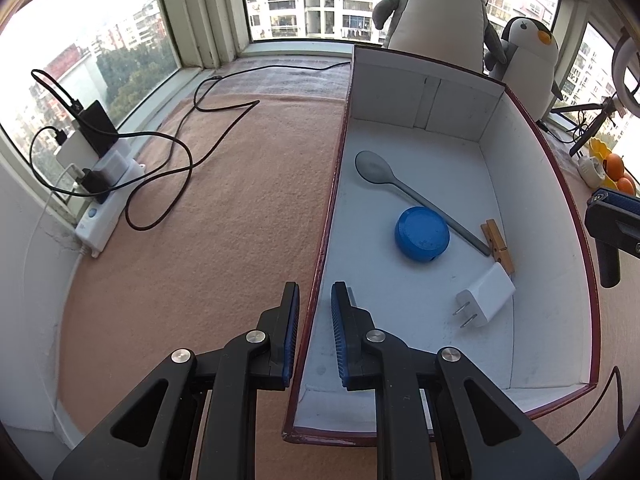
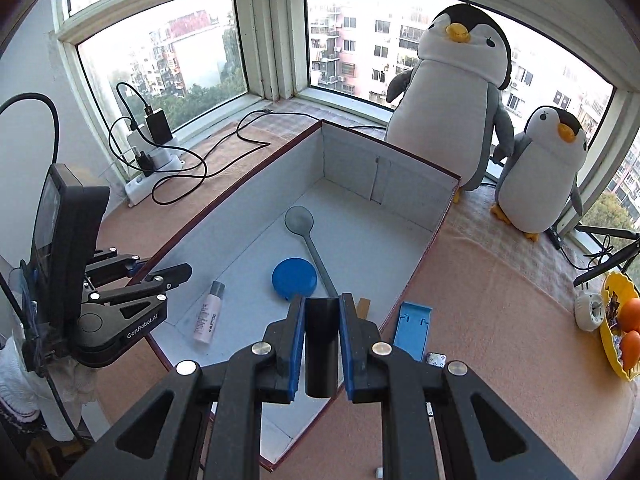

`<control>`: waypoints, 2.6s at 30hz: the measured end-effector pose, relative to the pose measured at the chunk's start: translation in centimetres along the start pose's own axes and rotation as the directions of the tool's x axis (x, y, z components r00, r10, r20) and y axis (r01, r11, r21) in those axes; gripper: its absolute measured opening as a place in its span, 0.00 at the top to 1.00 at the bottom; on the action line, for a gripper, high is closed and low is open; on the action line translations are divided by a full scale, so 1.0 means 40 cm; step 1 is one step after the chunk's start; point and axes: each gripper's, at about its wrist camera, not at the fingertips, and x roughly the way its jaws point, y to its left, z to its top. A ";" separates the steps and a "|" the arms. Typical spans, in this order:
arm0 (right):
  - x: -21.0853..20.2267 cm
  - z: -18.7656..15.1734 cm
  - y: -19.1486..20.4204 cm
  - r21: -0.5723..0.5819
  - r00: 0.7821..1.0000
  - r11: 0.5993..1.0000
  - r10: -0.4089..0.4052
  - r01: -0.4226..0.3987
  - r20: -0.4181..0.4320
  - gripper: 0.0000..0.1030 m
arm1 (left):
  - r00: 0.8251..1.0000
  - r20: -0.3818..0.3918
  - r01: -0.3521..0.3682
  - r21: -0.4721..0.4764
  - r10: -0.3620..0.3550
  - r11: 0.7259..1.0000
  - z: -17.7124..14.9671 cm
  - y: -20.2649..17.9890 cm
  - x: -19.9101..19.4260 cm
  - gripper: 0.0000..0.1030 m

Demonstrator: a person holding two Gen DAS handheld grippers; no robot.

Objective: Organize rigid objects
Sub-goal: 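Carry the black cylinder into the box and release it by the charger, then move the open right gripper toward the patterned lighter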

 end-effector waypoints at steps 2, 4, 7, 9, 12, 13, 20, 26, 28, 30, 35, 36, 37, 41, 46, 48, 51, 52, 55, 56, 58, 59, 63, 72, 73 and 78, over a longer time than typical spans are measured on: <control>0.009 0.003 0.008 -0.008 1.000 1.000 0.002 -0.002 -0.006 0.86 | 1.000 0.004 -0.007 0.004 0.007 1.000 0.001 -0.002 0.001 0.87; 0.020 0.006 0.016 -0.016 1.000 1.000 0.003 -0.004 -0.013 0.86 | 1.000 0.006 -0.009 0.003 0.009 1.000 0.002 0.000 0.002 0.89; 0.040 0.010 0.024 -0.023 0.999 1.000 0.010 -0.011 -0.030 0.86 | 1.000 0.011 -0.010 0.004 0.010 1.000 0.000 0.004 0.001 0.92; 0.056 0.012 0.031 -0.028 0.999 0.999 0.015 -0.016 -0.046 0.86 | 1.000 0.014 -0.014 0.002 0.014 1.000 -0.001 0.007 0.001 0.94; 0.072 0.011 0.040 -0.042 0.998 0.999 0.014 -0.016 -0.061 0.86 | 1.000 0.014 -0.014 0.002 0.014 1.000 -0.002 0.007 0.003 0.94; 0.076 0.010 0.042 -0.046 0.998 0.999 0.013 -0.016 -0.065 0.86 | 1.000 0.015 -0.016 0.004 0.016 1.000 -0.002 0.007 0.003 0.94; 0.100 0.004 0.047 -0.048 0.996 0.999 0.017 -0.021 -0.088 0.86 | 1.000 0.017 -0.018 0.004 0.017 1.000 -0.003 0.006 0.003 0.94; 0.095 0.006 0.056 -0.067 0.997 0.998 0.017 -0.022 -0.081 0.81 | 1.000 0.018 -0.018 0.005 0.018 1.000 -0.003 0.006 0.003 0.94; 0.092 0.008 0.060 -0.074 0.997 0.997 0.020 -0.026 -0.076 0.64 | 1.000 0.017 -0.017 0.004 0.017 1.000 -0.003 0.006 0.003 0.94; 0.089 0.008 0.064 -0.084 0.997 0.996 0.026 -0.032 -0.070 0.48 | 1.000 0.018 -0.017 0.005 0.017 1.000 -0.004 0.006 0.003 0.94; 0.077 0.007 0.068 -0.095 0.999 0.995 0.015 -0.019 -0.047 0.41 | 1.000 0.017 -0.017 0.005 0.017 1.000 -0.003 0.006 0.003 0.94; 0.076 0.007 0.064 -0.089 0.999 0.996 0.018 -0.022 -0.046 0.41 | 1.000 0.017 -0.017 0.004 0.017 1.000 -0.003 0.006 0.003 0.94; 0.074 0.007 0.059 -0.084 0.999 0.996 0.019 -0.022 -0.045 0.41 | 1.000 0.017 -0.017 0.004 0.017 1.000 -0.003 0.006 0.003 0.94; 0.068 0.005 0.040 -0.065 0.999 0.998 0.019 -0.022 -0.042 0.40 | 1.000 0.017 -0.017 0.004 0.017 1.000 -0.003 0.006 0.003 0.94; 0.057 0.003 0.025 -0.059 0.999 0.998 0.016 -0.018 -0.037 0.40 | 1.000 0.017 -0.017 0.003 0.017 1.000 -0.004 0.006 0.003 0.94; 0.045 0.002 0.013 -0.047 1.000 0.999 0.016 -0.017 -0.026 0.40 | 1.000 0.017 -0.017 0.004 0.017 1.000 -0.004 0.006 0.003 0.94; 0.027 -0.001 -0.021 -0.027 1.000 1.000 0.012 -0.013 -0.014 0.40 | 1.000 0.017 -0.017 0.003 0.017 1.000 -0.003 0.006 0.003 0.94; 0.021 -0.003 -0.034 -0.019 1.000 1.000 0.006 -0.006 -0.010 0.40 | 1.000 0.017 -0.016 0.003 0.016 1.000 -0.003 0.006 0.003 0.94; 0.003 -0.010 -0.086 0.016 1.000 1.000 0.001 -0.001 0.004 0.40 | 1.000 0.017 -0.016 0.003 0.016 1.000 -0.003 0.006 0.003 0.94; -0.002 -0.013 -0.108 0.031 1.000 1.000 -0.003 0.002 0.006 0.40 | 1.000 0.017 -0.016 0.004 0.016 1.000 -0.003 0.006 0.004 0.94; -0.005 -0.021 -0.151 0.063 1.000 0.998 -0.018 0.018 0.001 0.40 | 1.000 0.017 -0.016 0.002 0.016 1.000 -0.003 0.006 0.003 0.94; -0.004 -0.026 -0.173 0.080 1.000 0.997 -0.023 0.023 -0.005 0.40 | 1.000 0.017 -0.016 0.002 0.016 1.000 -0.002 0.006 0.003 0.94; 0.005 -0.050 -0.257 0.152 0.999 0.988 -0.023 0.028 -0.036 0.40 | 1.000 0.017 -0.016 0.002 0.016 1.000 -0.003 0.006 0.003 0.94; 0.047 -0.119 -0.347 0.187 0.989 0.981 -0.026 0.053 -0.145 0.40 | 1.000 0.017 -0.016 0.002 0.016 1.000 -0.003 0.007 0.003 0.94; 0.054 -0.126 -0.350 0.185 0.987 0.981 -0.025 0.055 -0.159 0.40 | 1.000 0.017 -0.016 0.002 0.016 1.000 -0.003 0.006 0.003 0.94; 0.098 -0.154 -0.351 0.180 0.975 0.982 -0.015 0.056 -0.223 0.48 | 1.000 0.016 -0.015 0.001 0.015 1.000 -0.003 0.006 0.003 0.94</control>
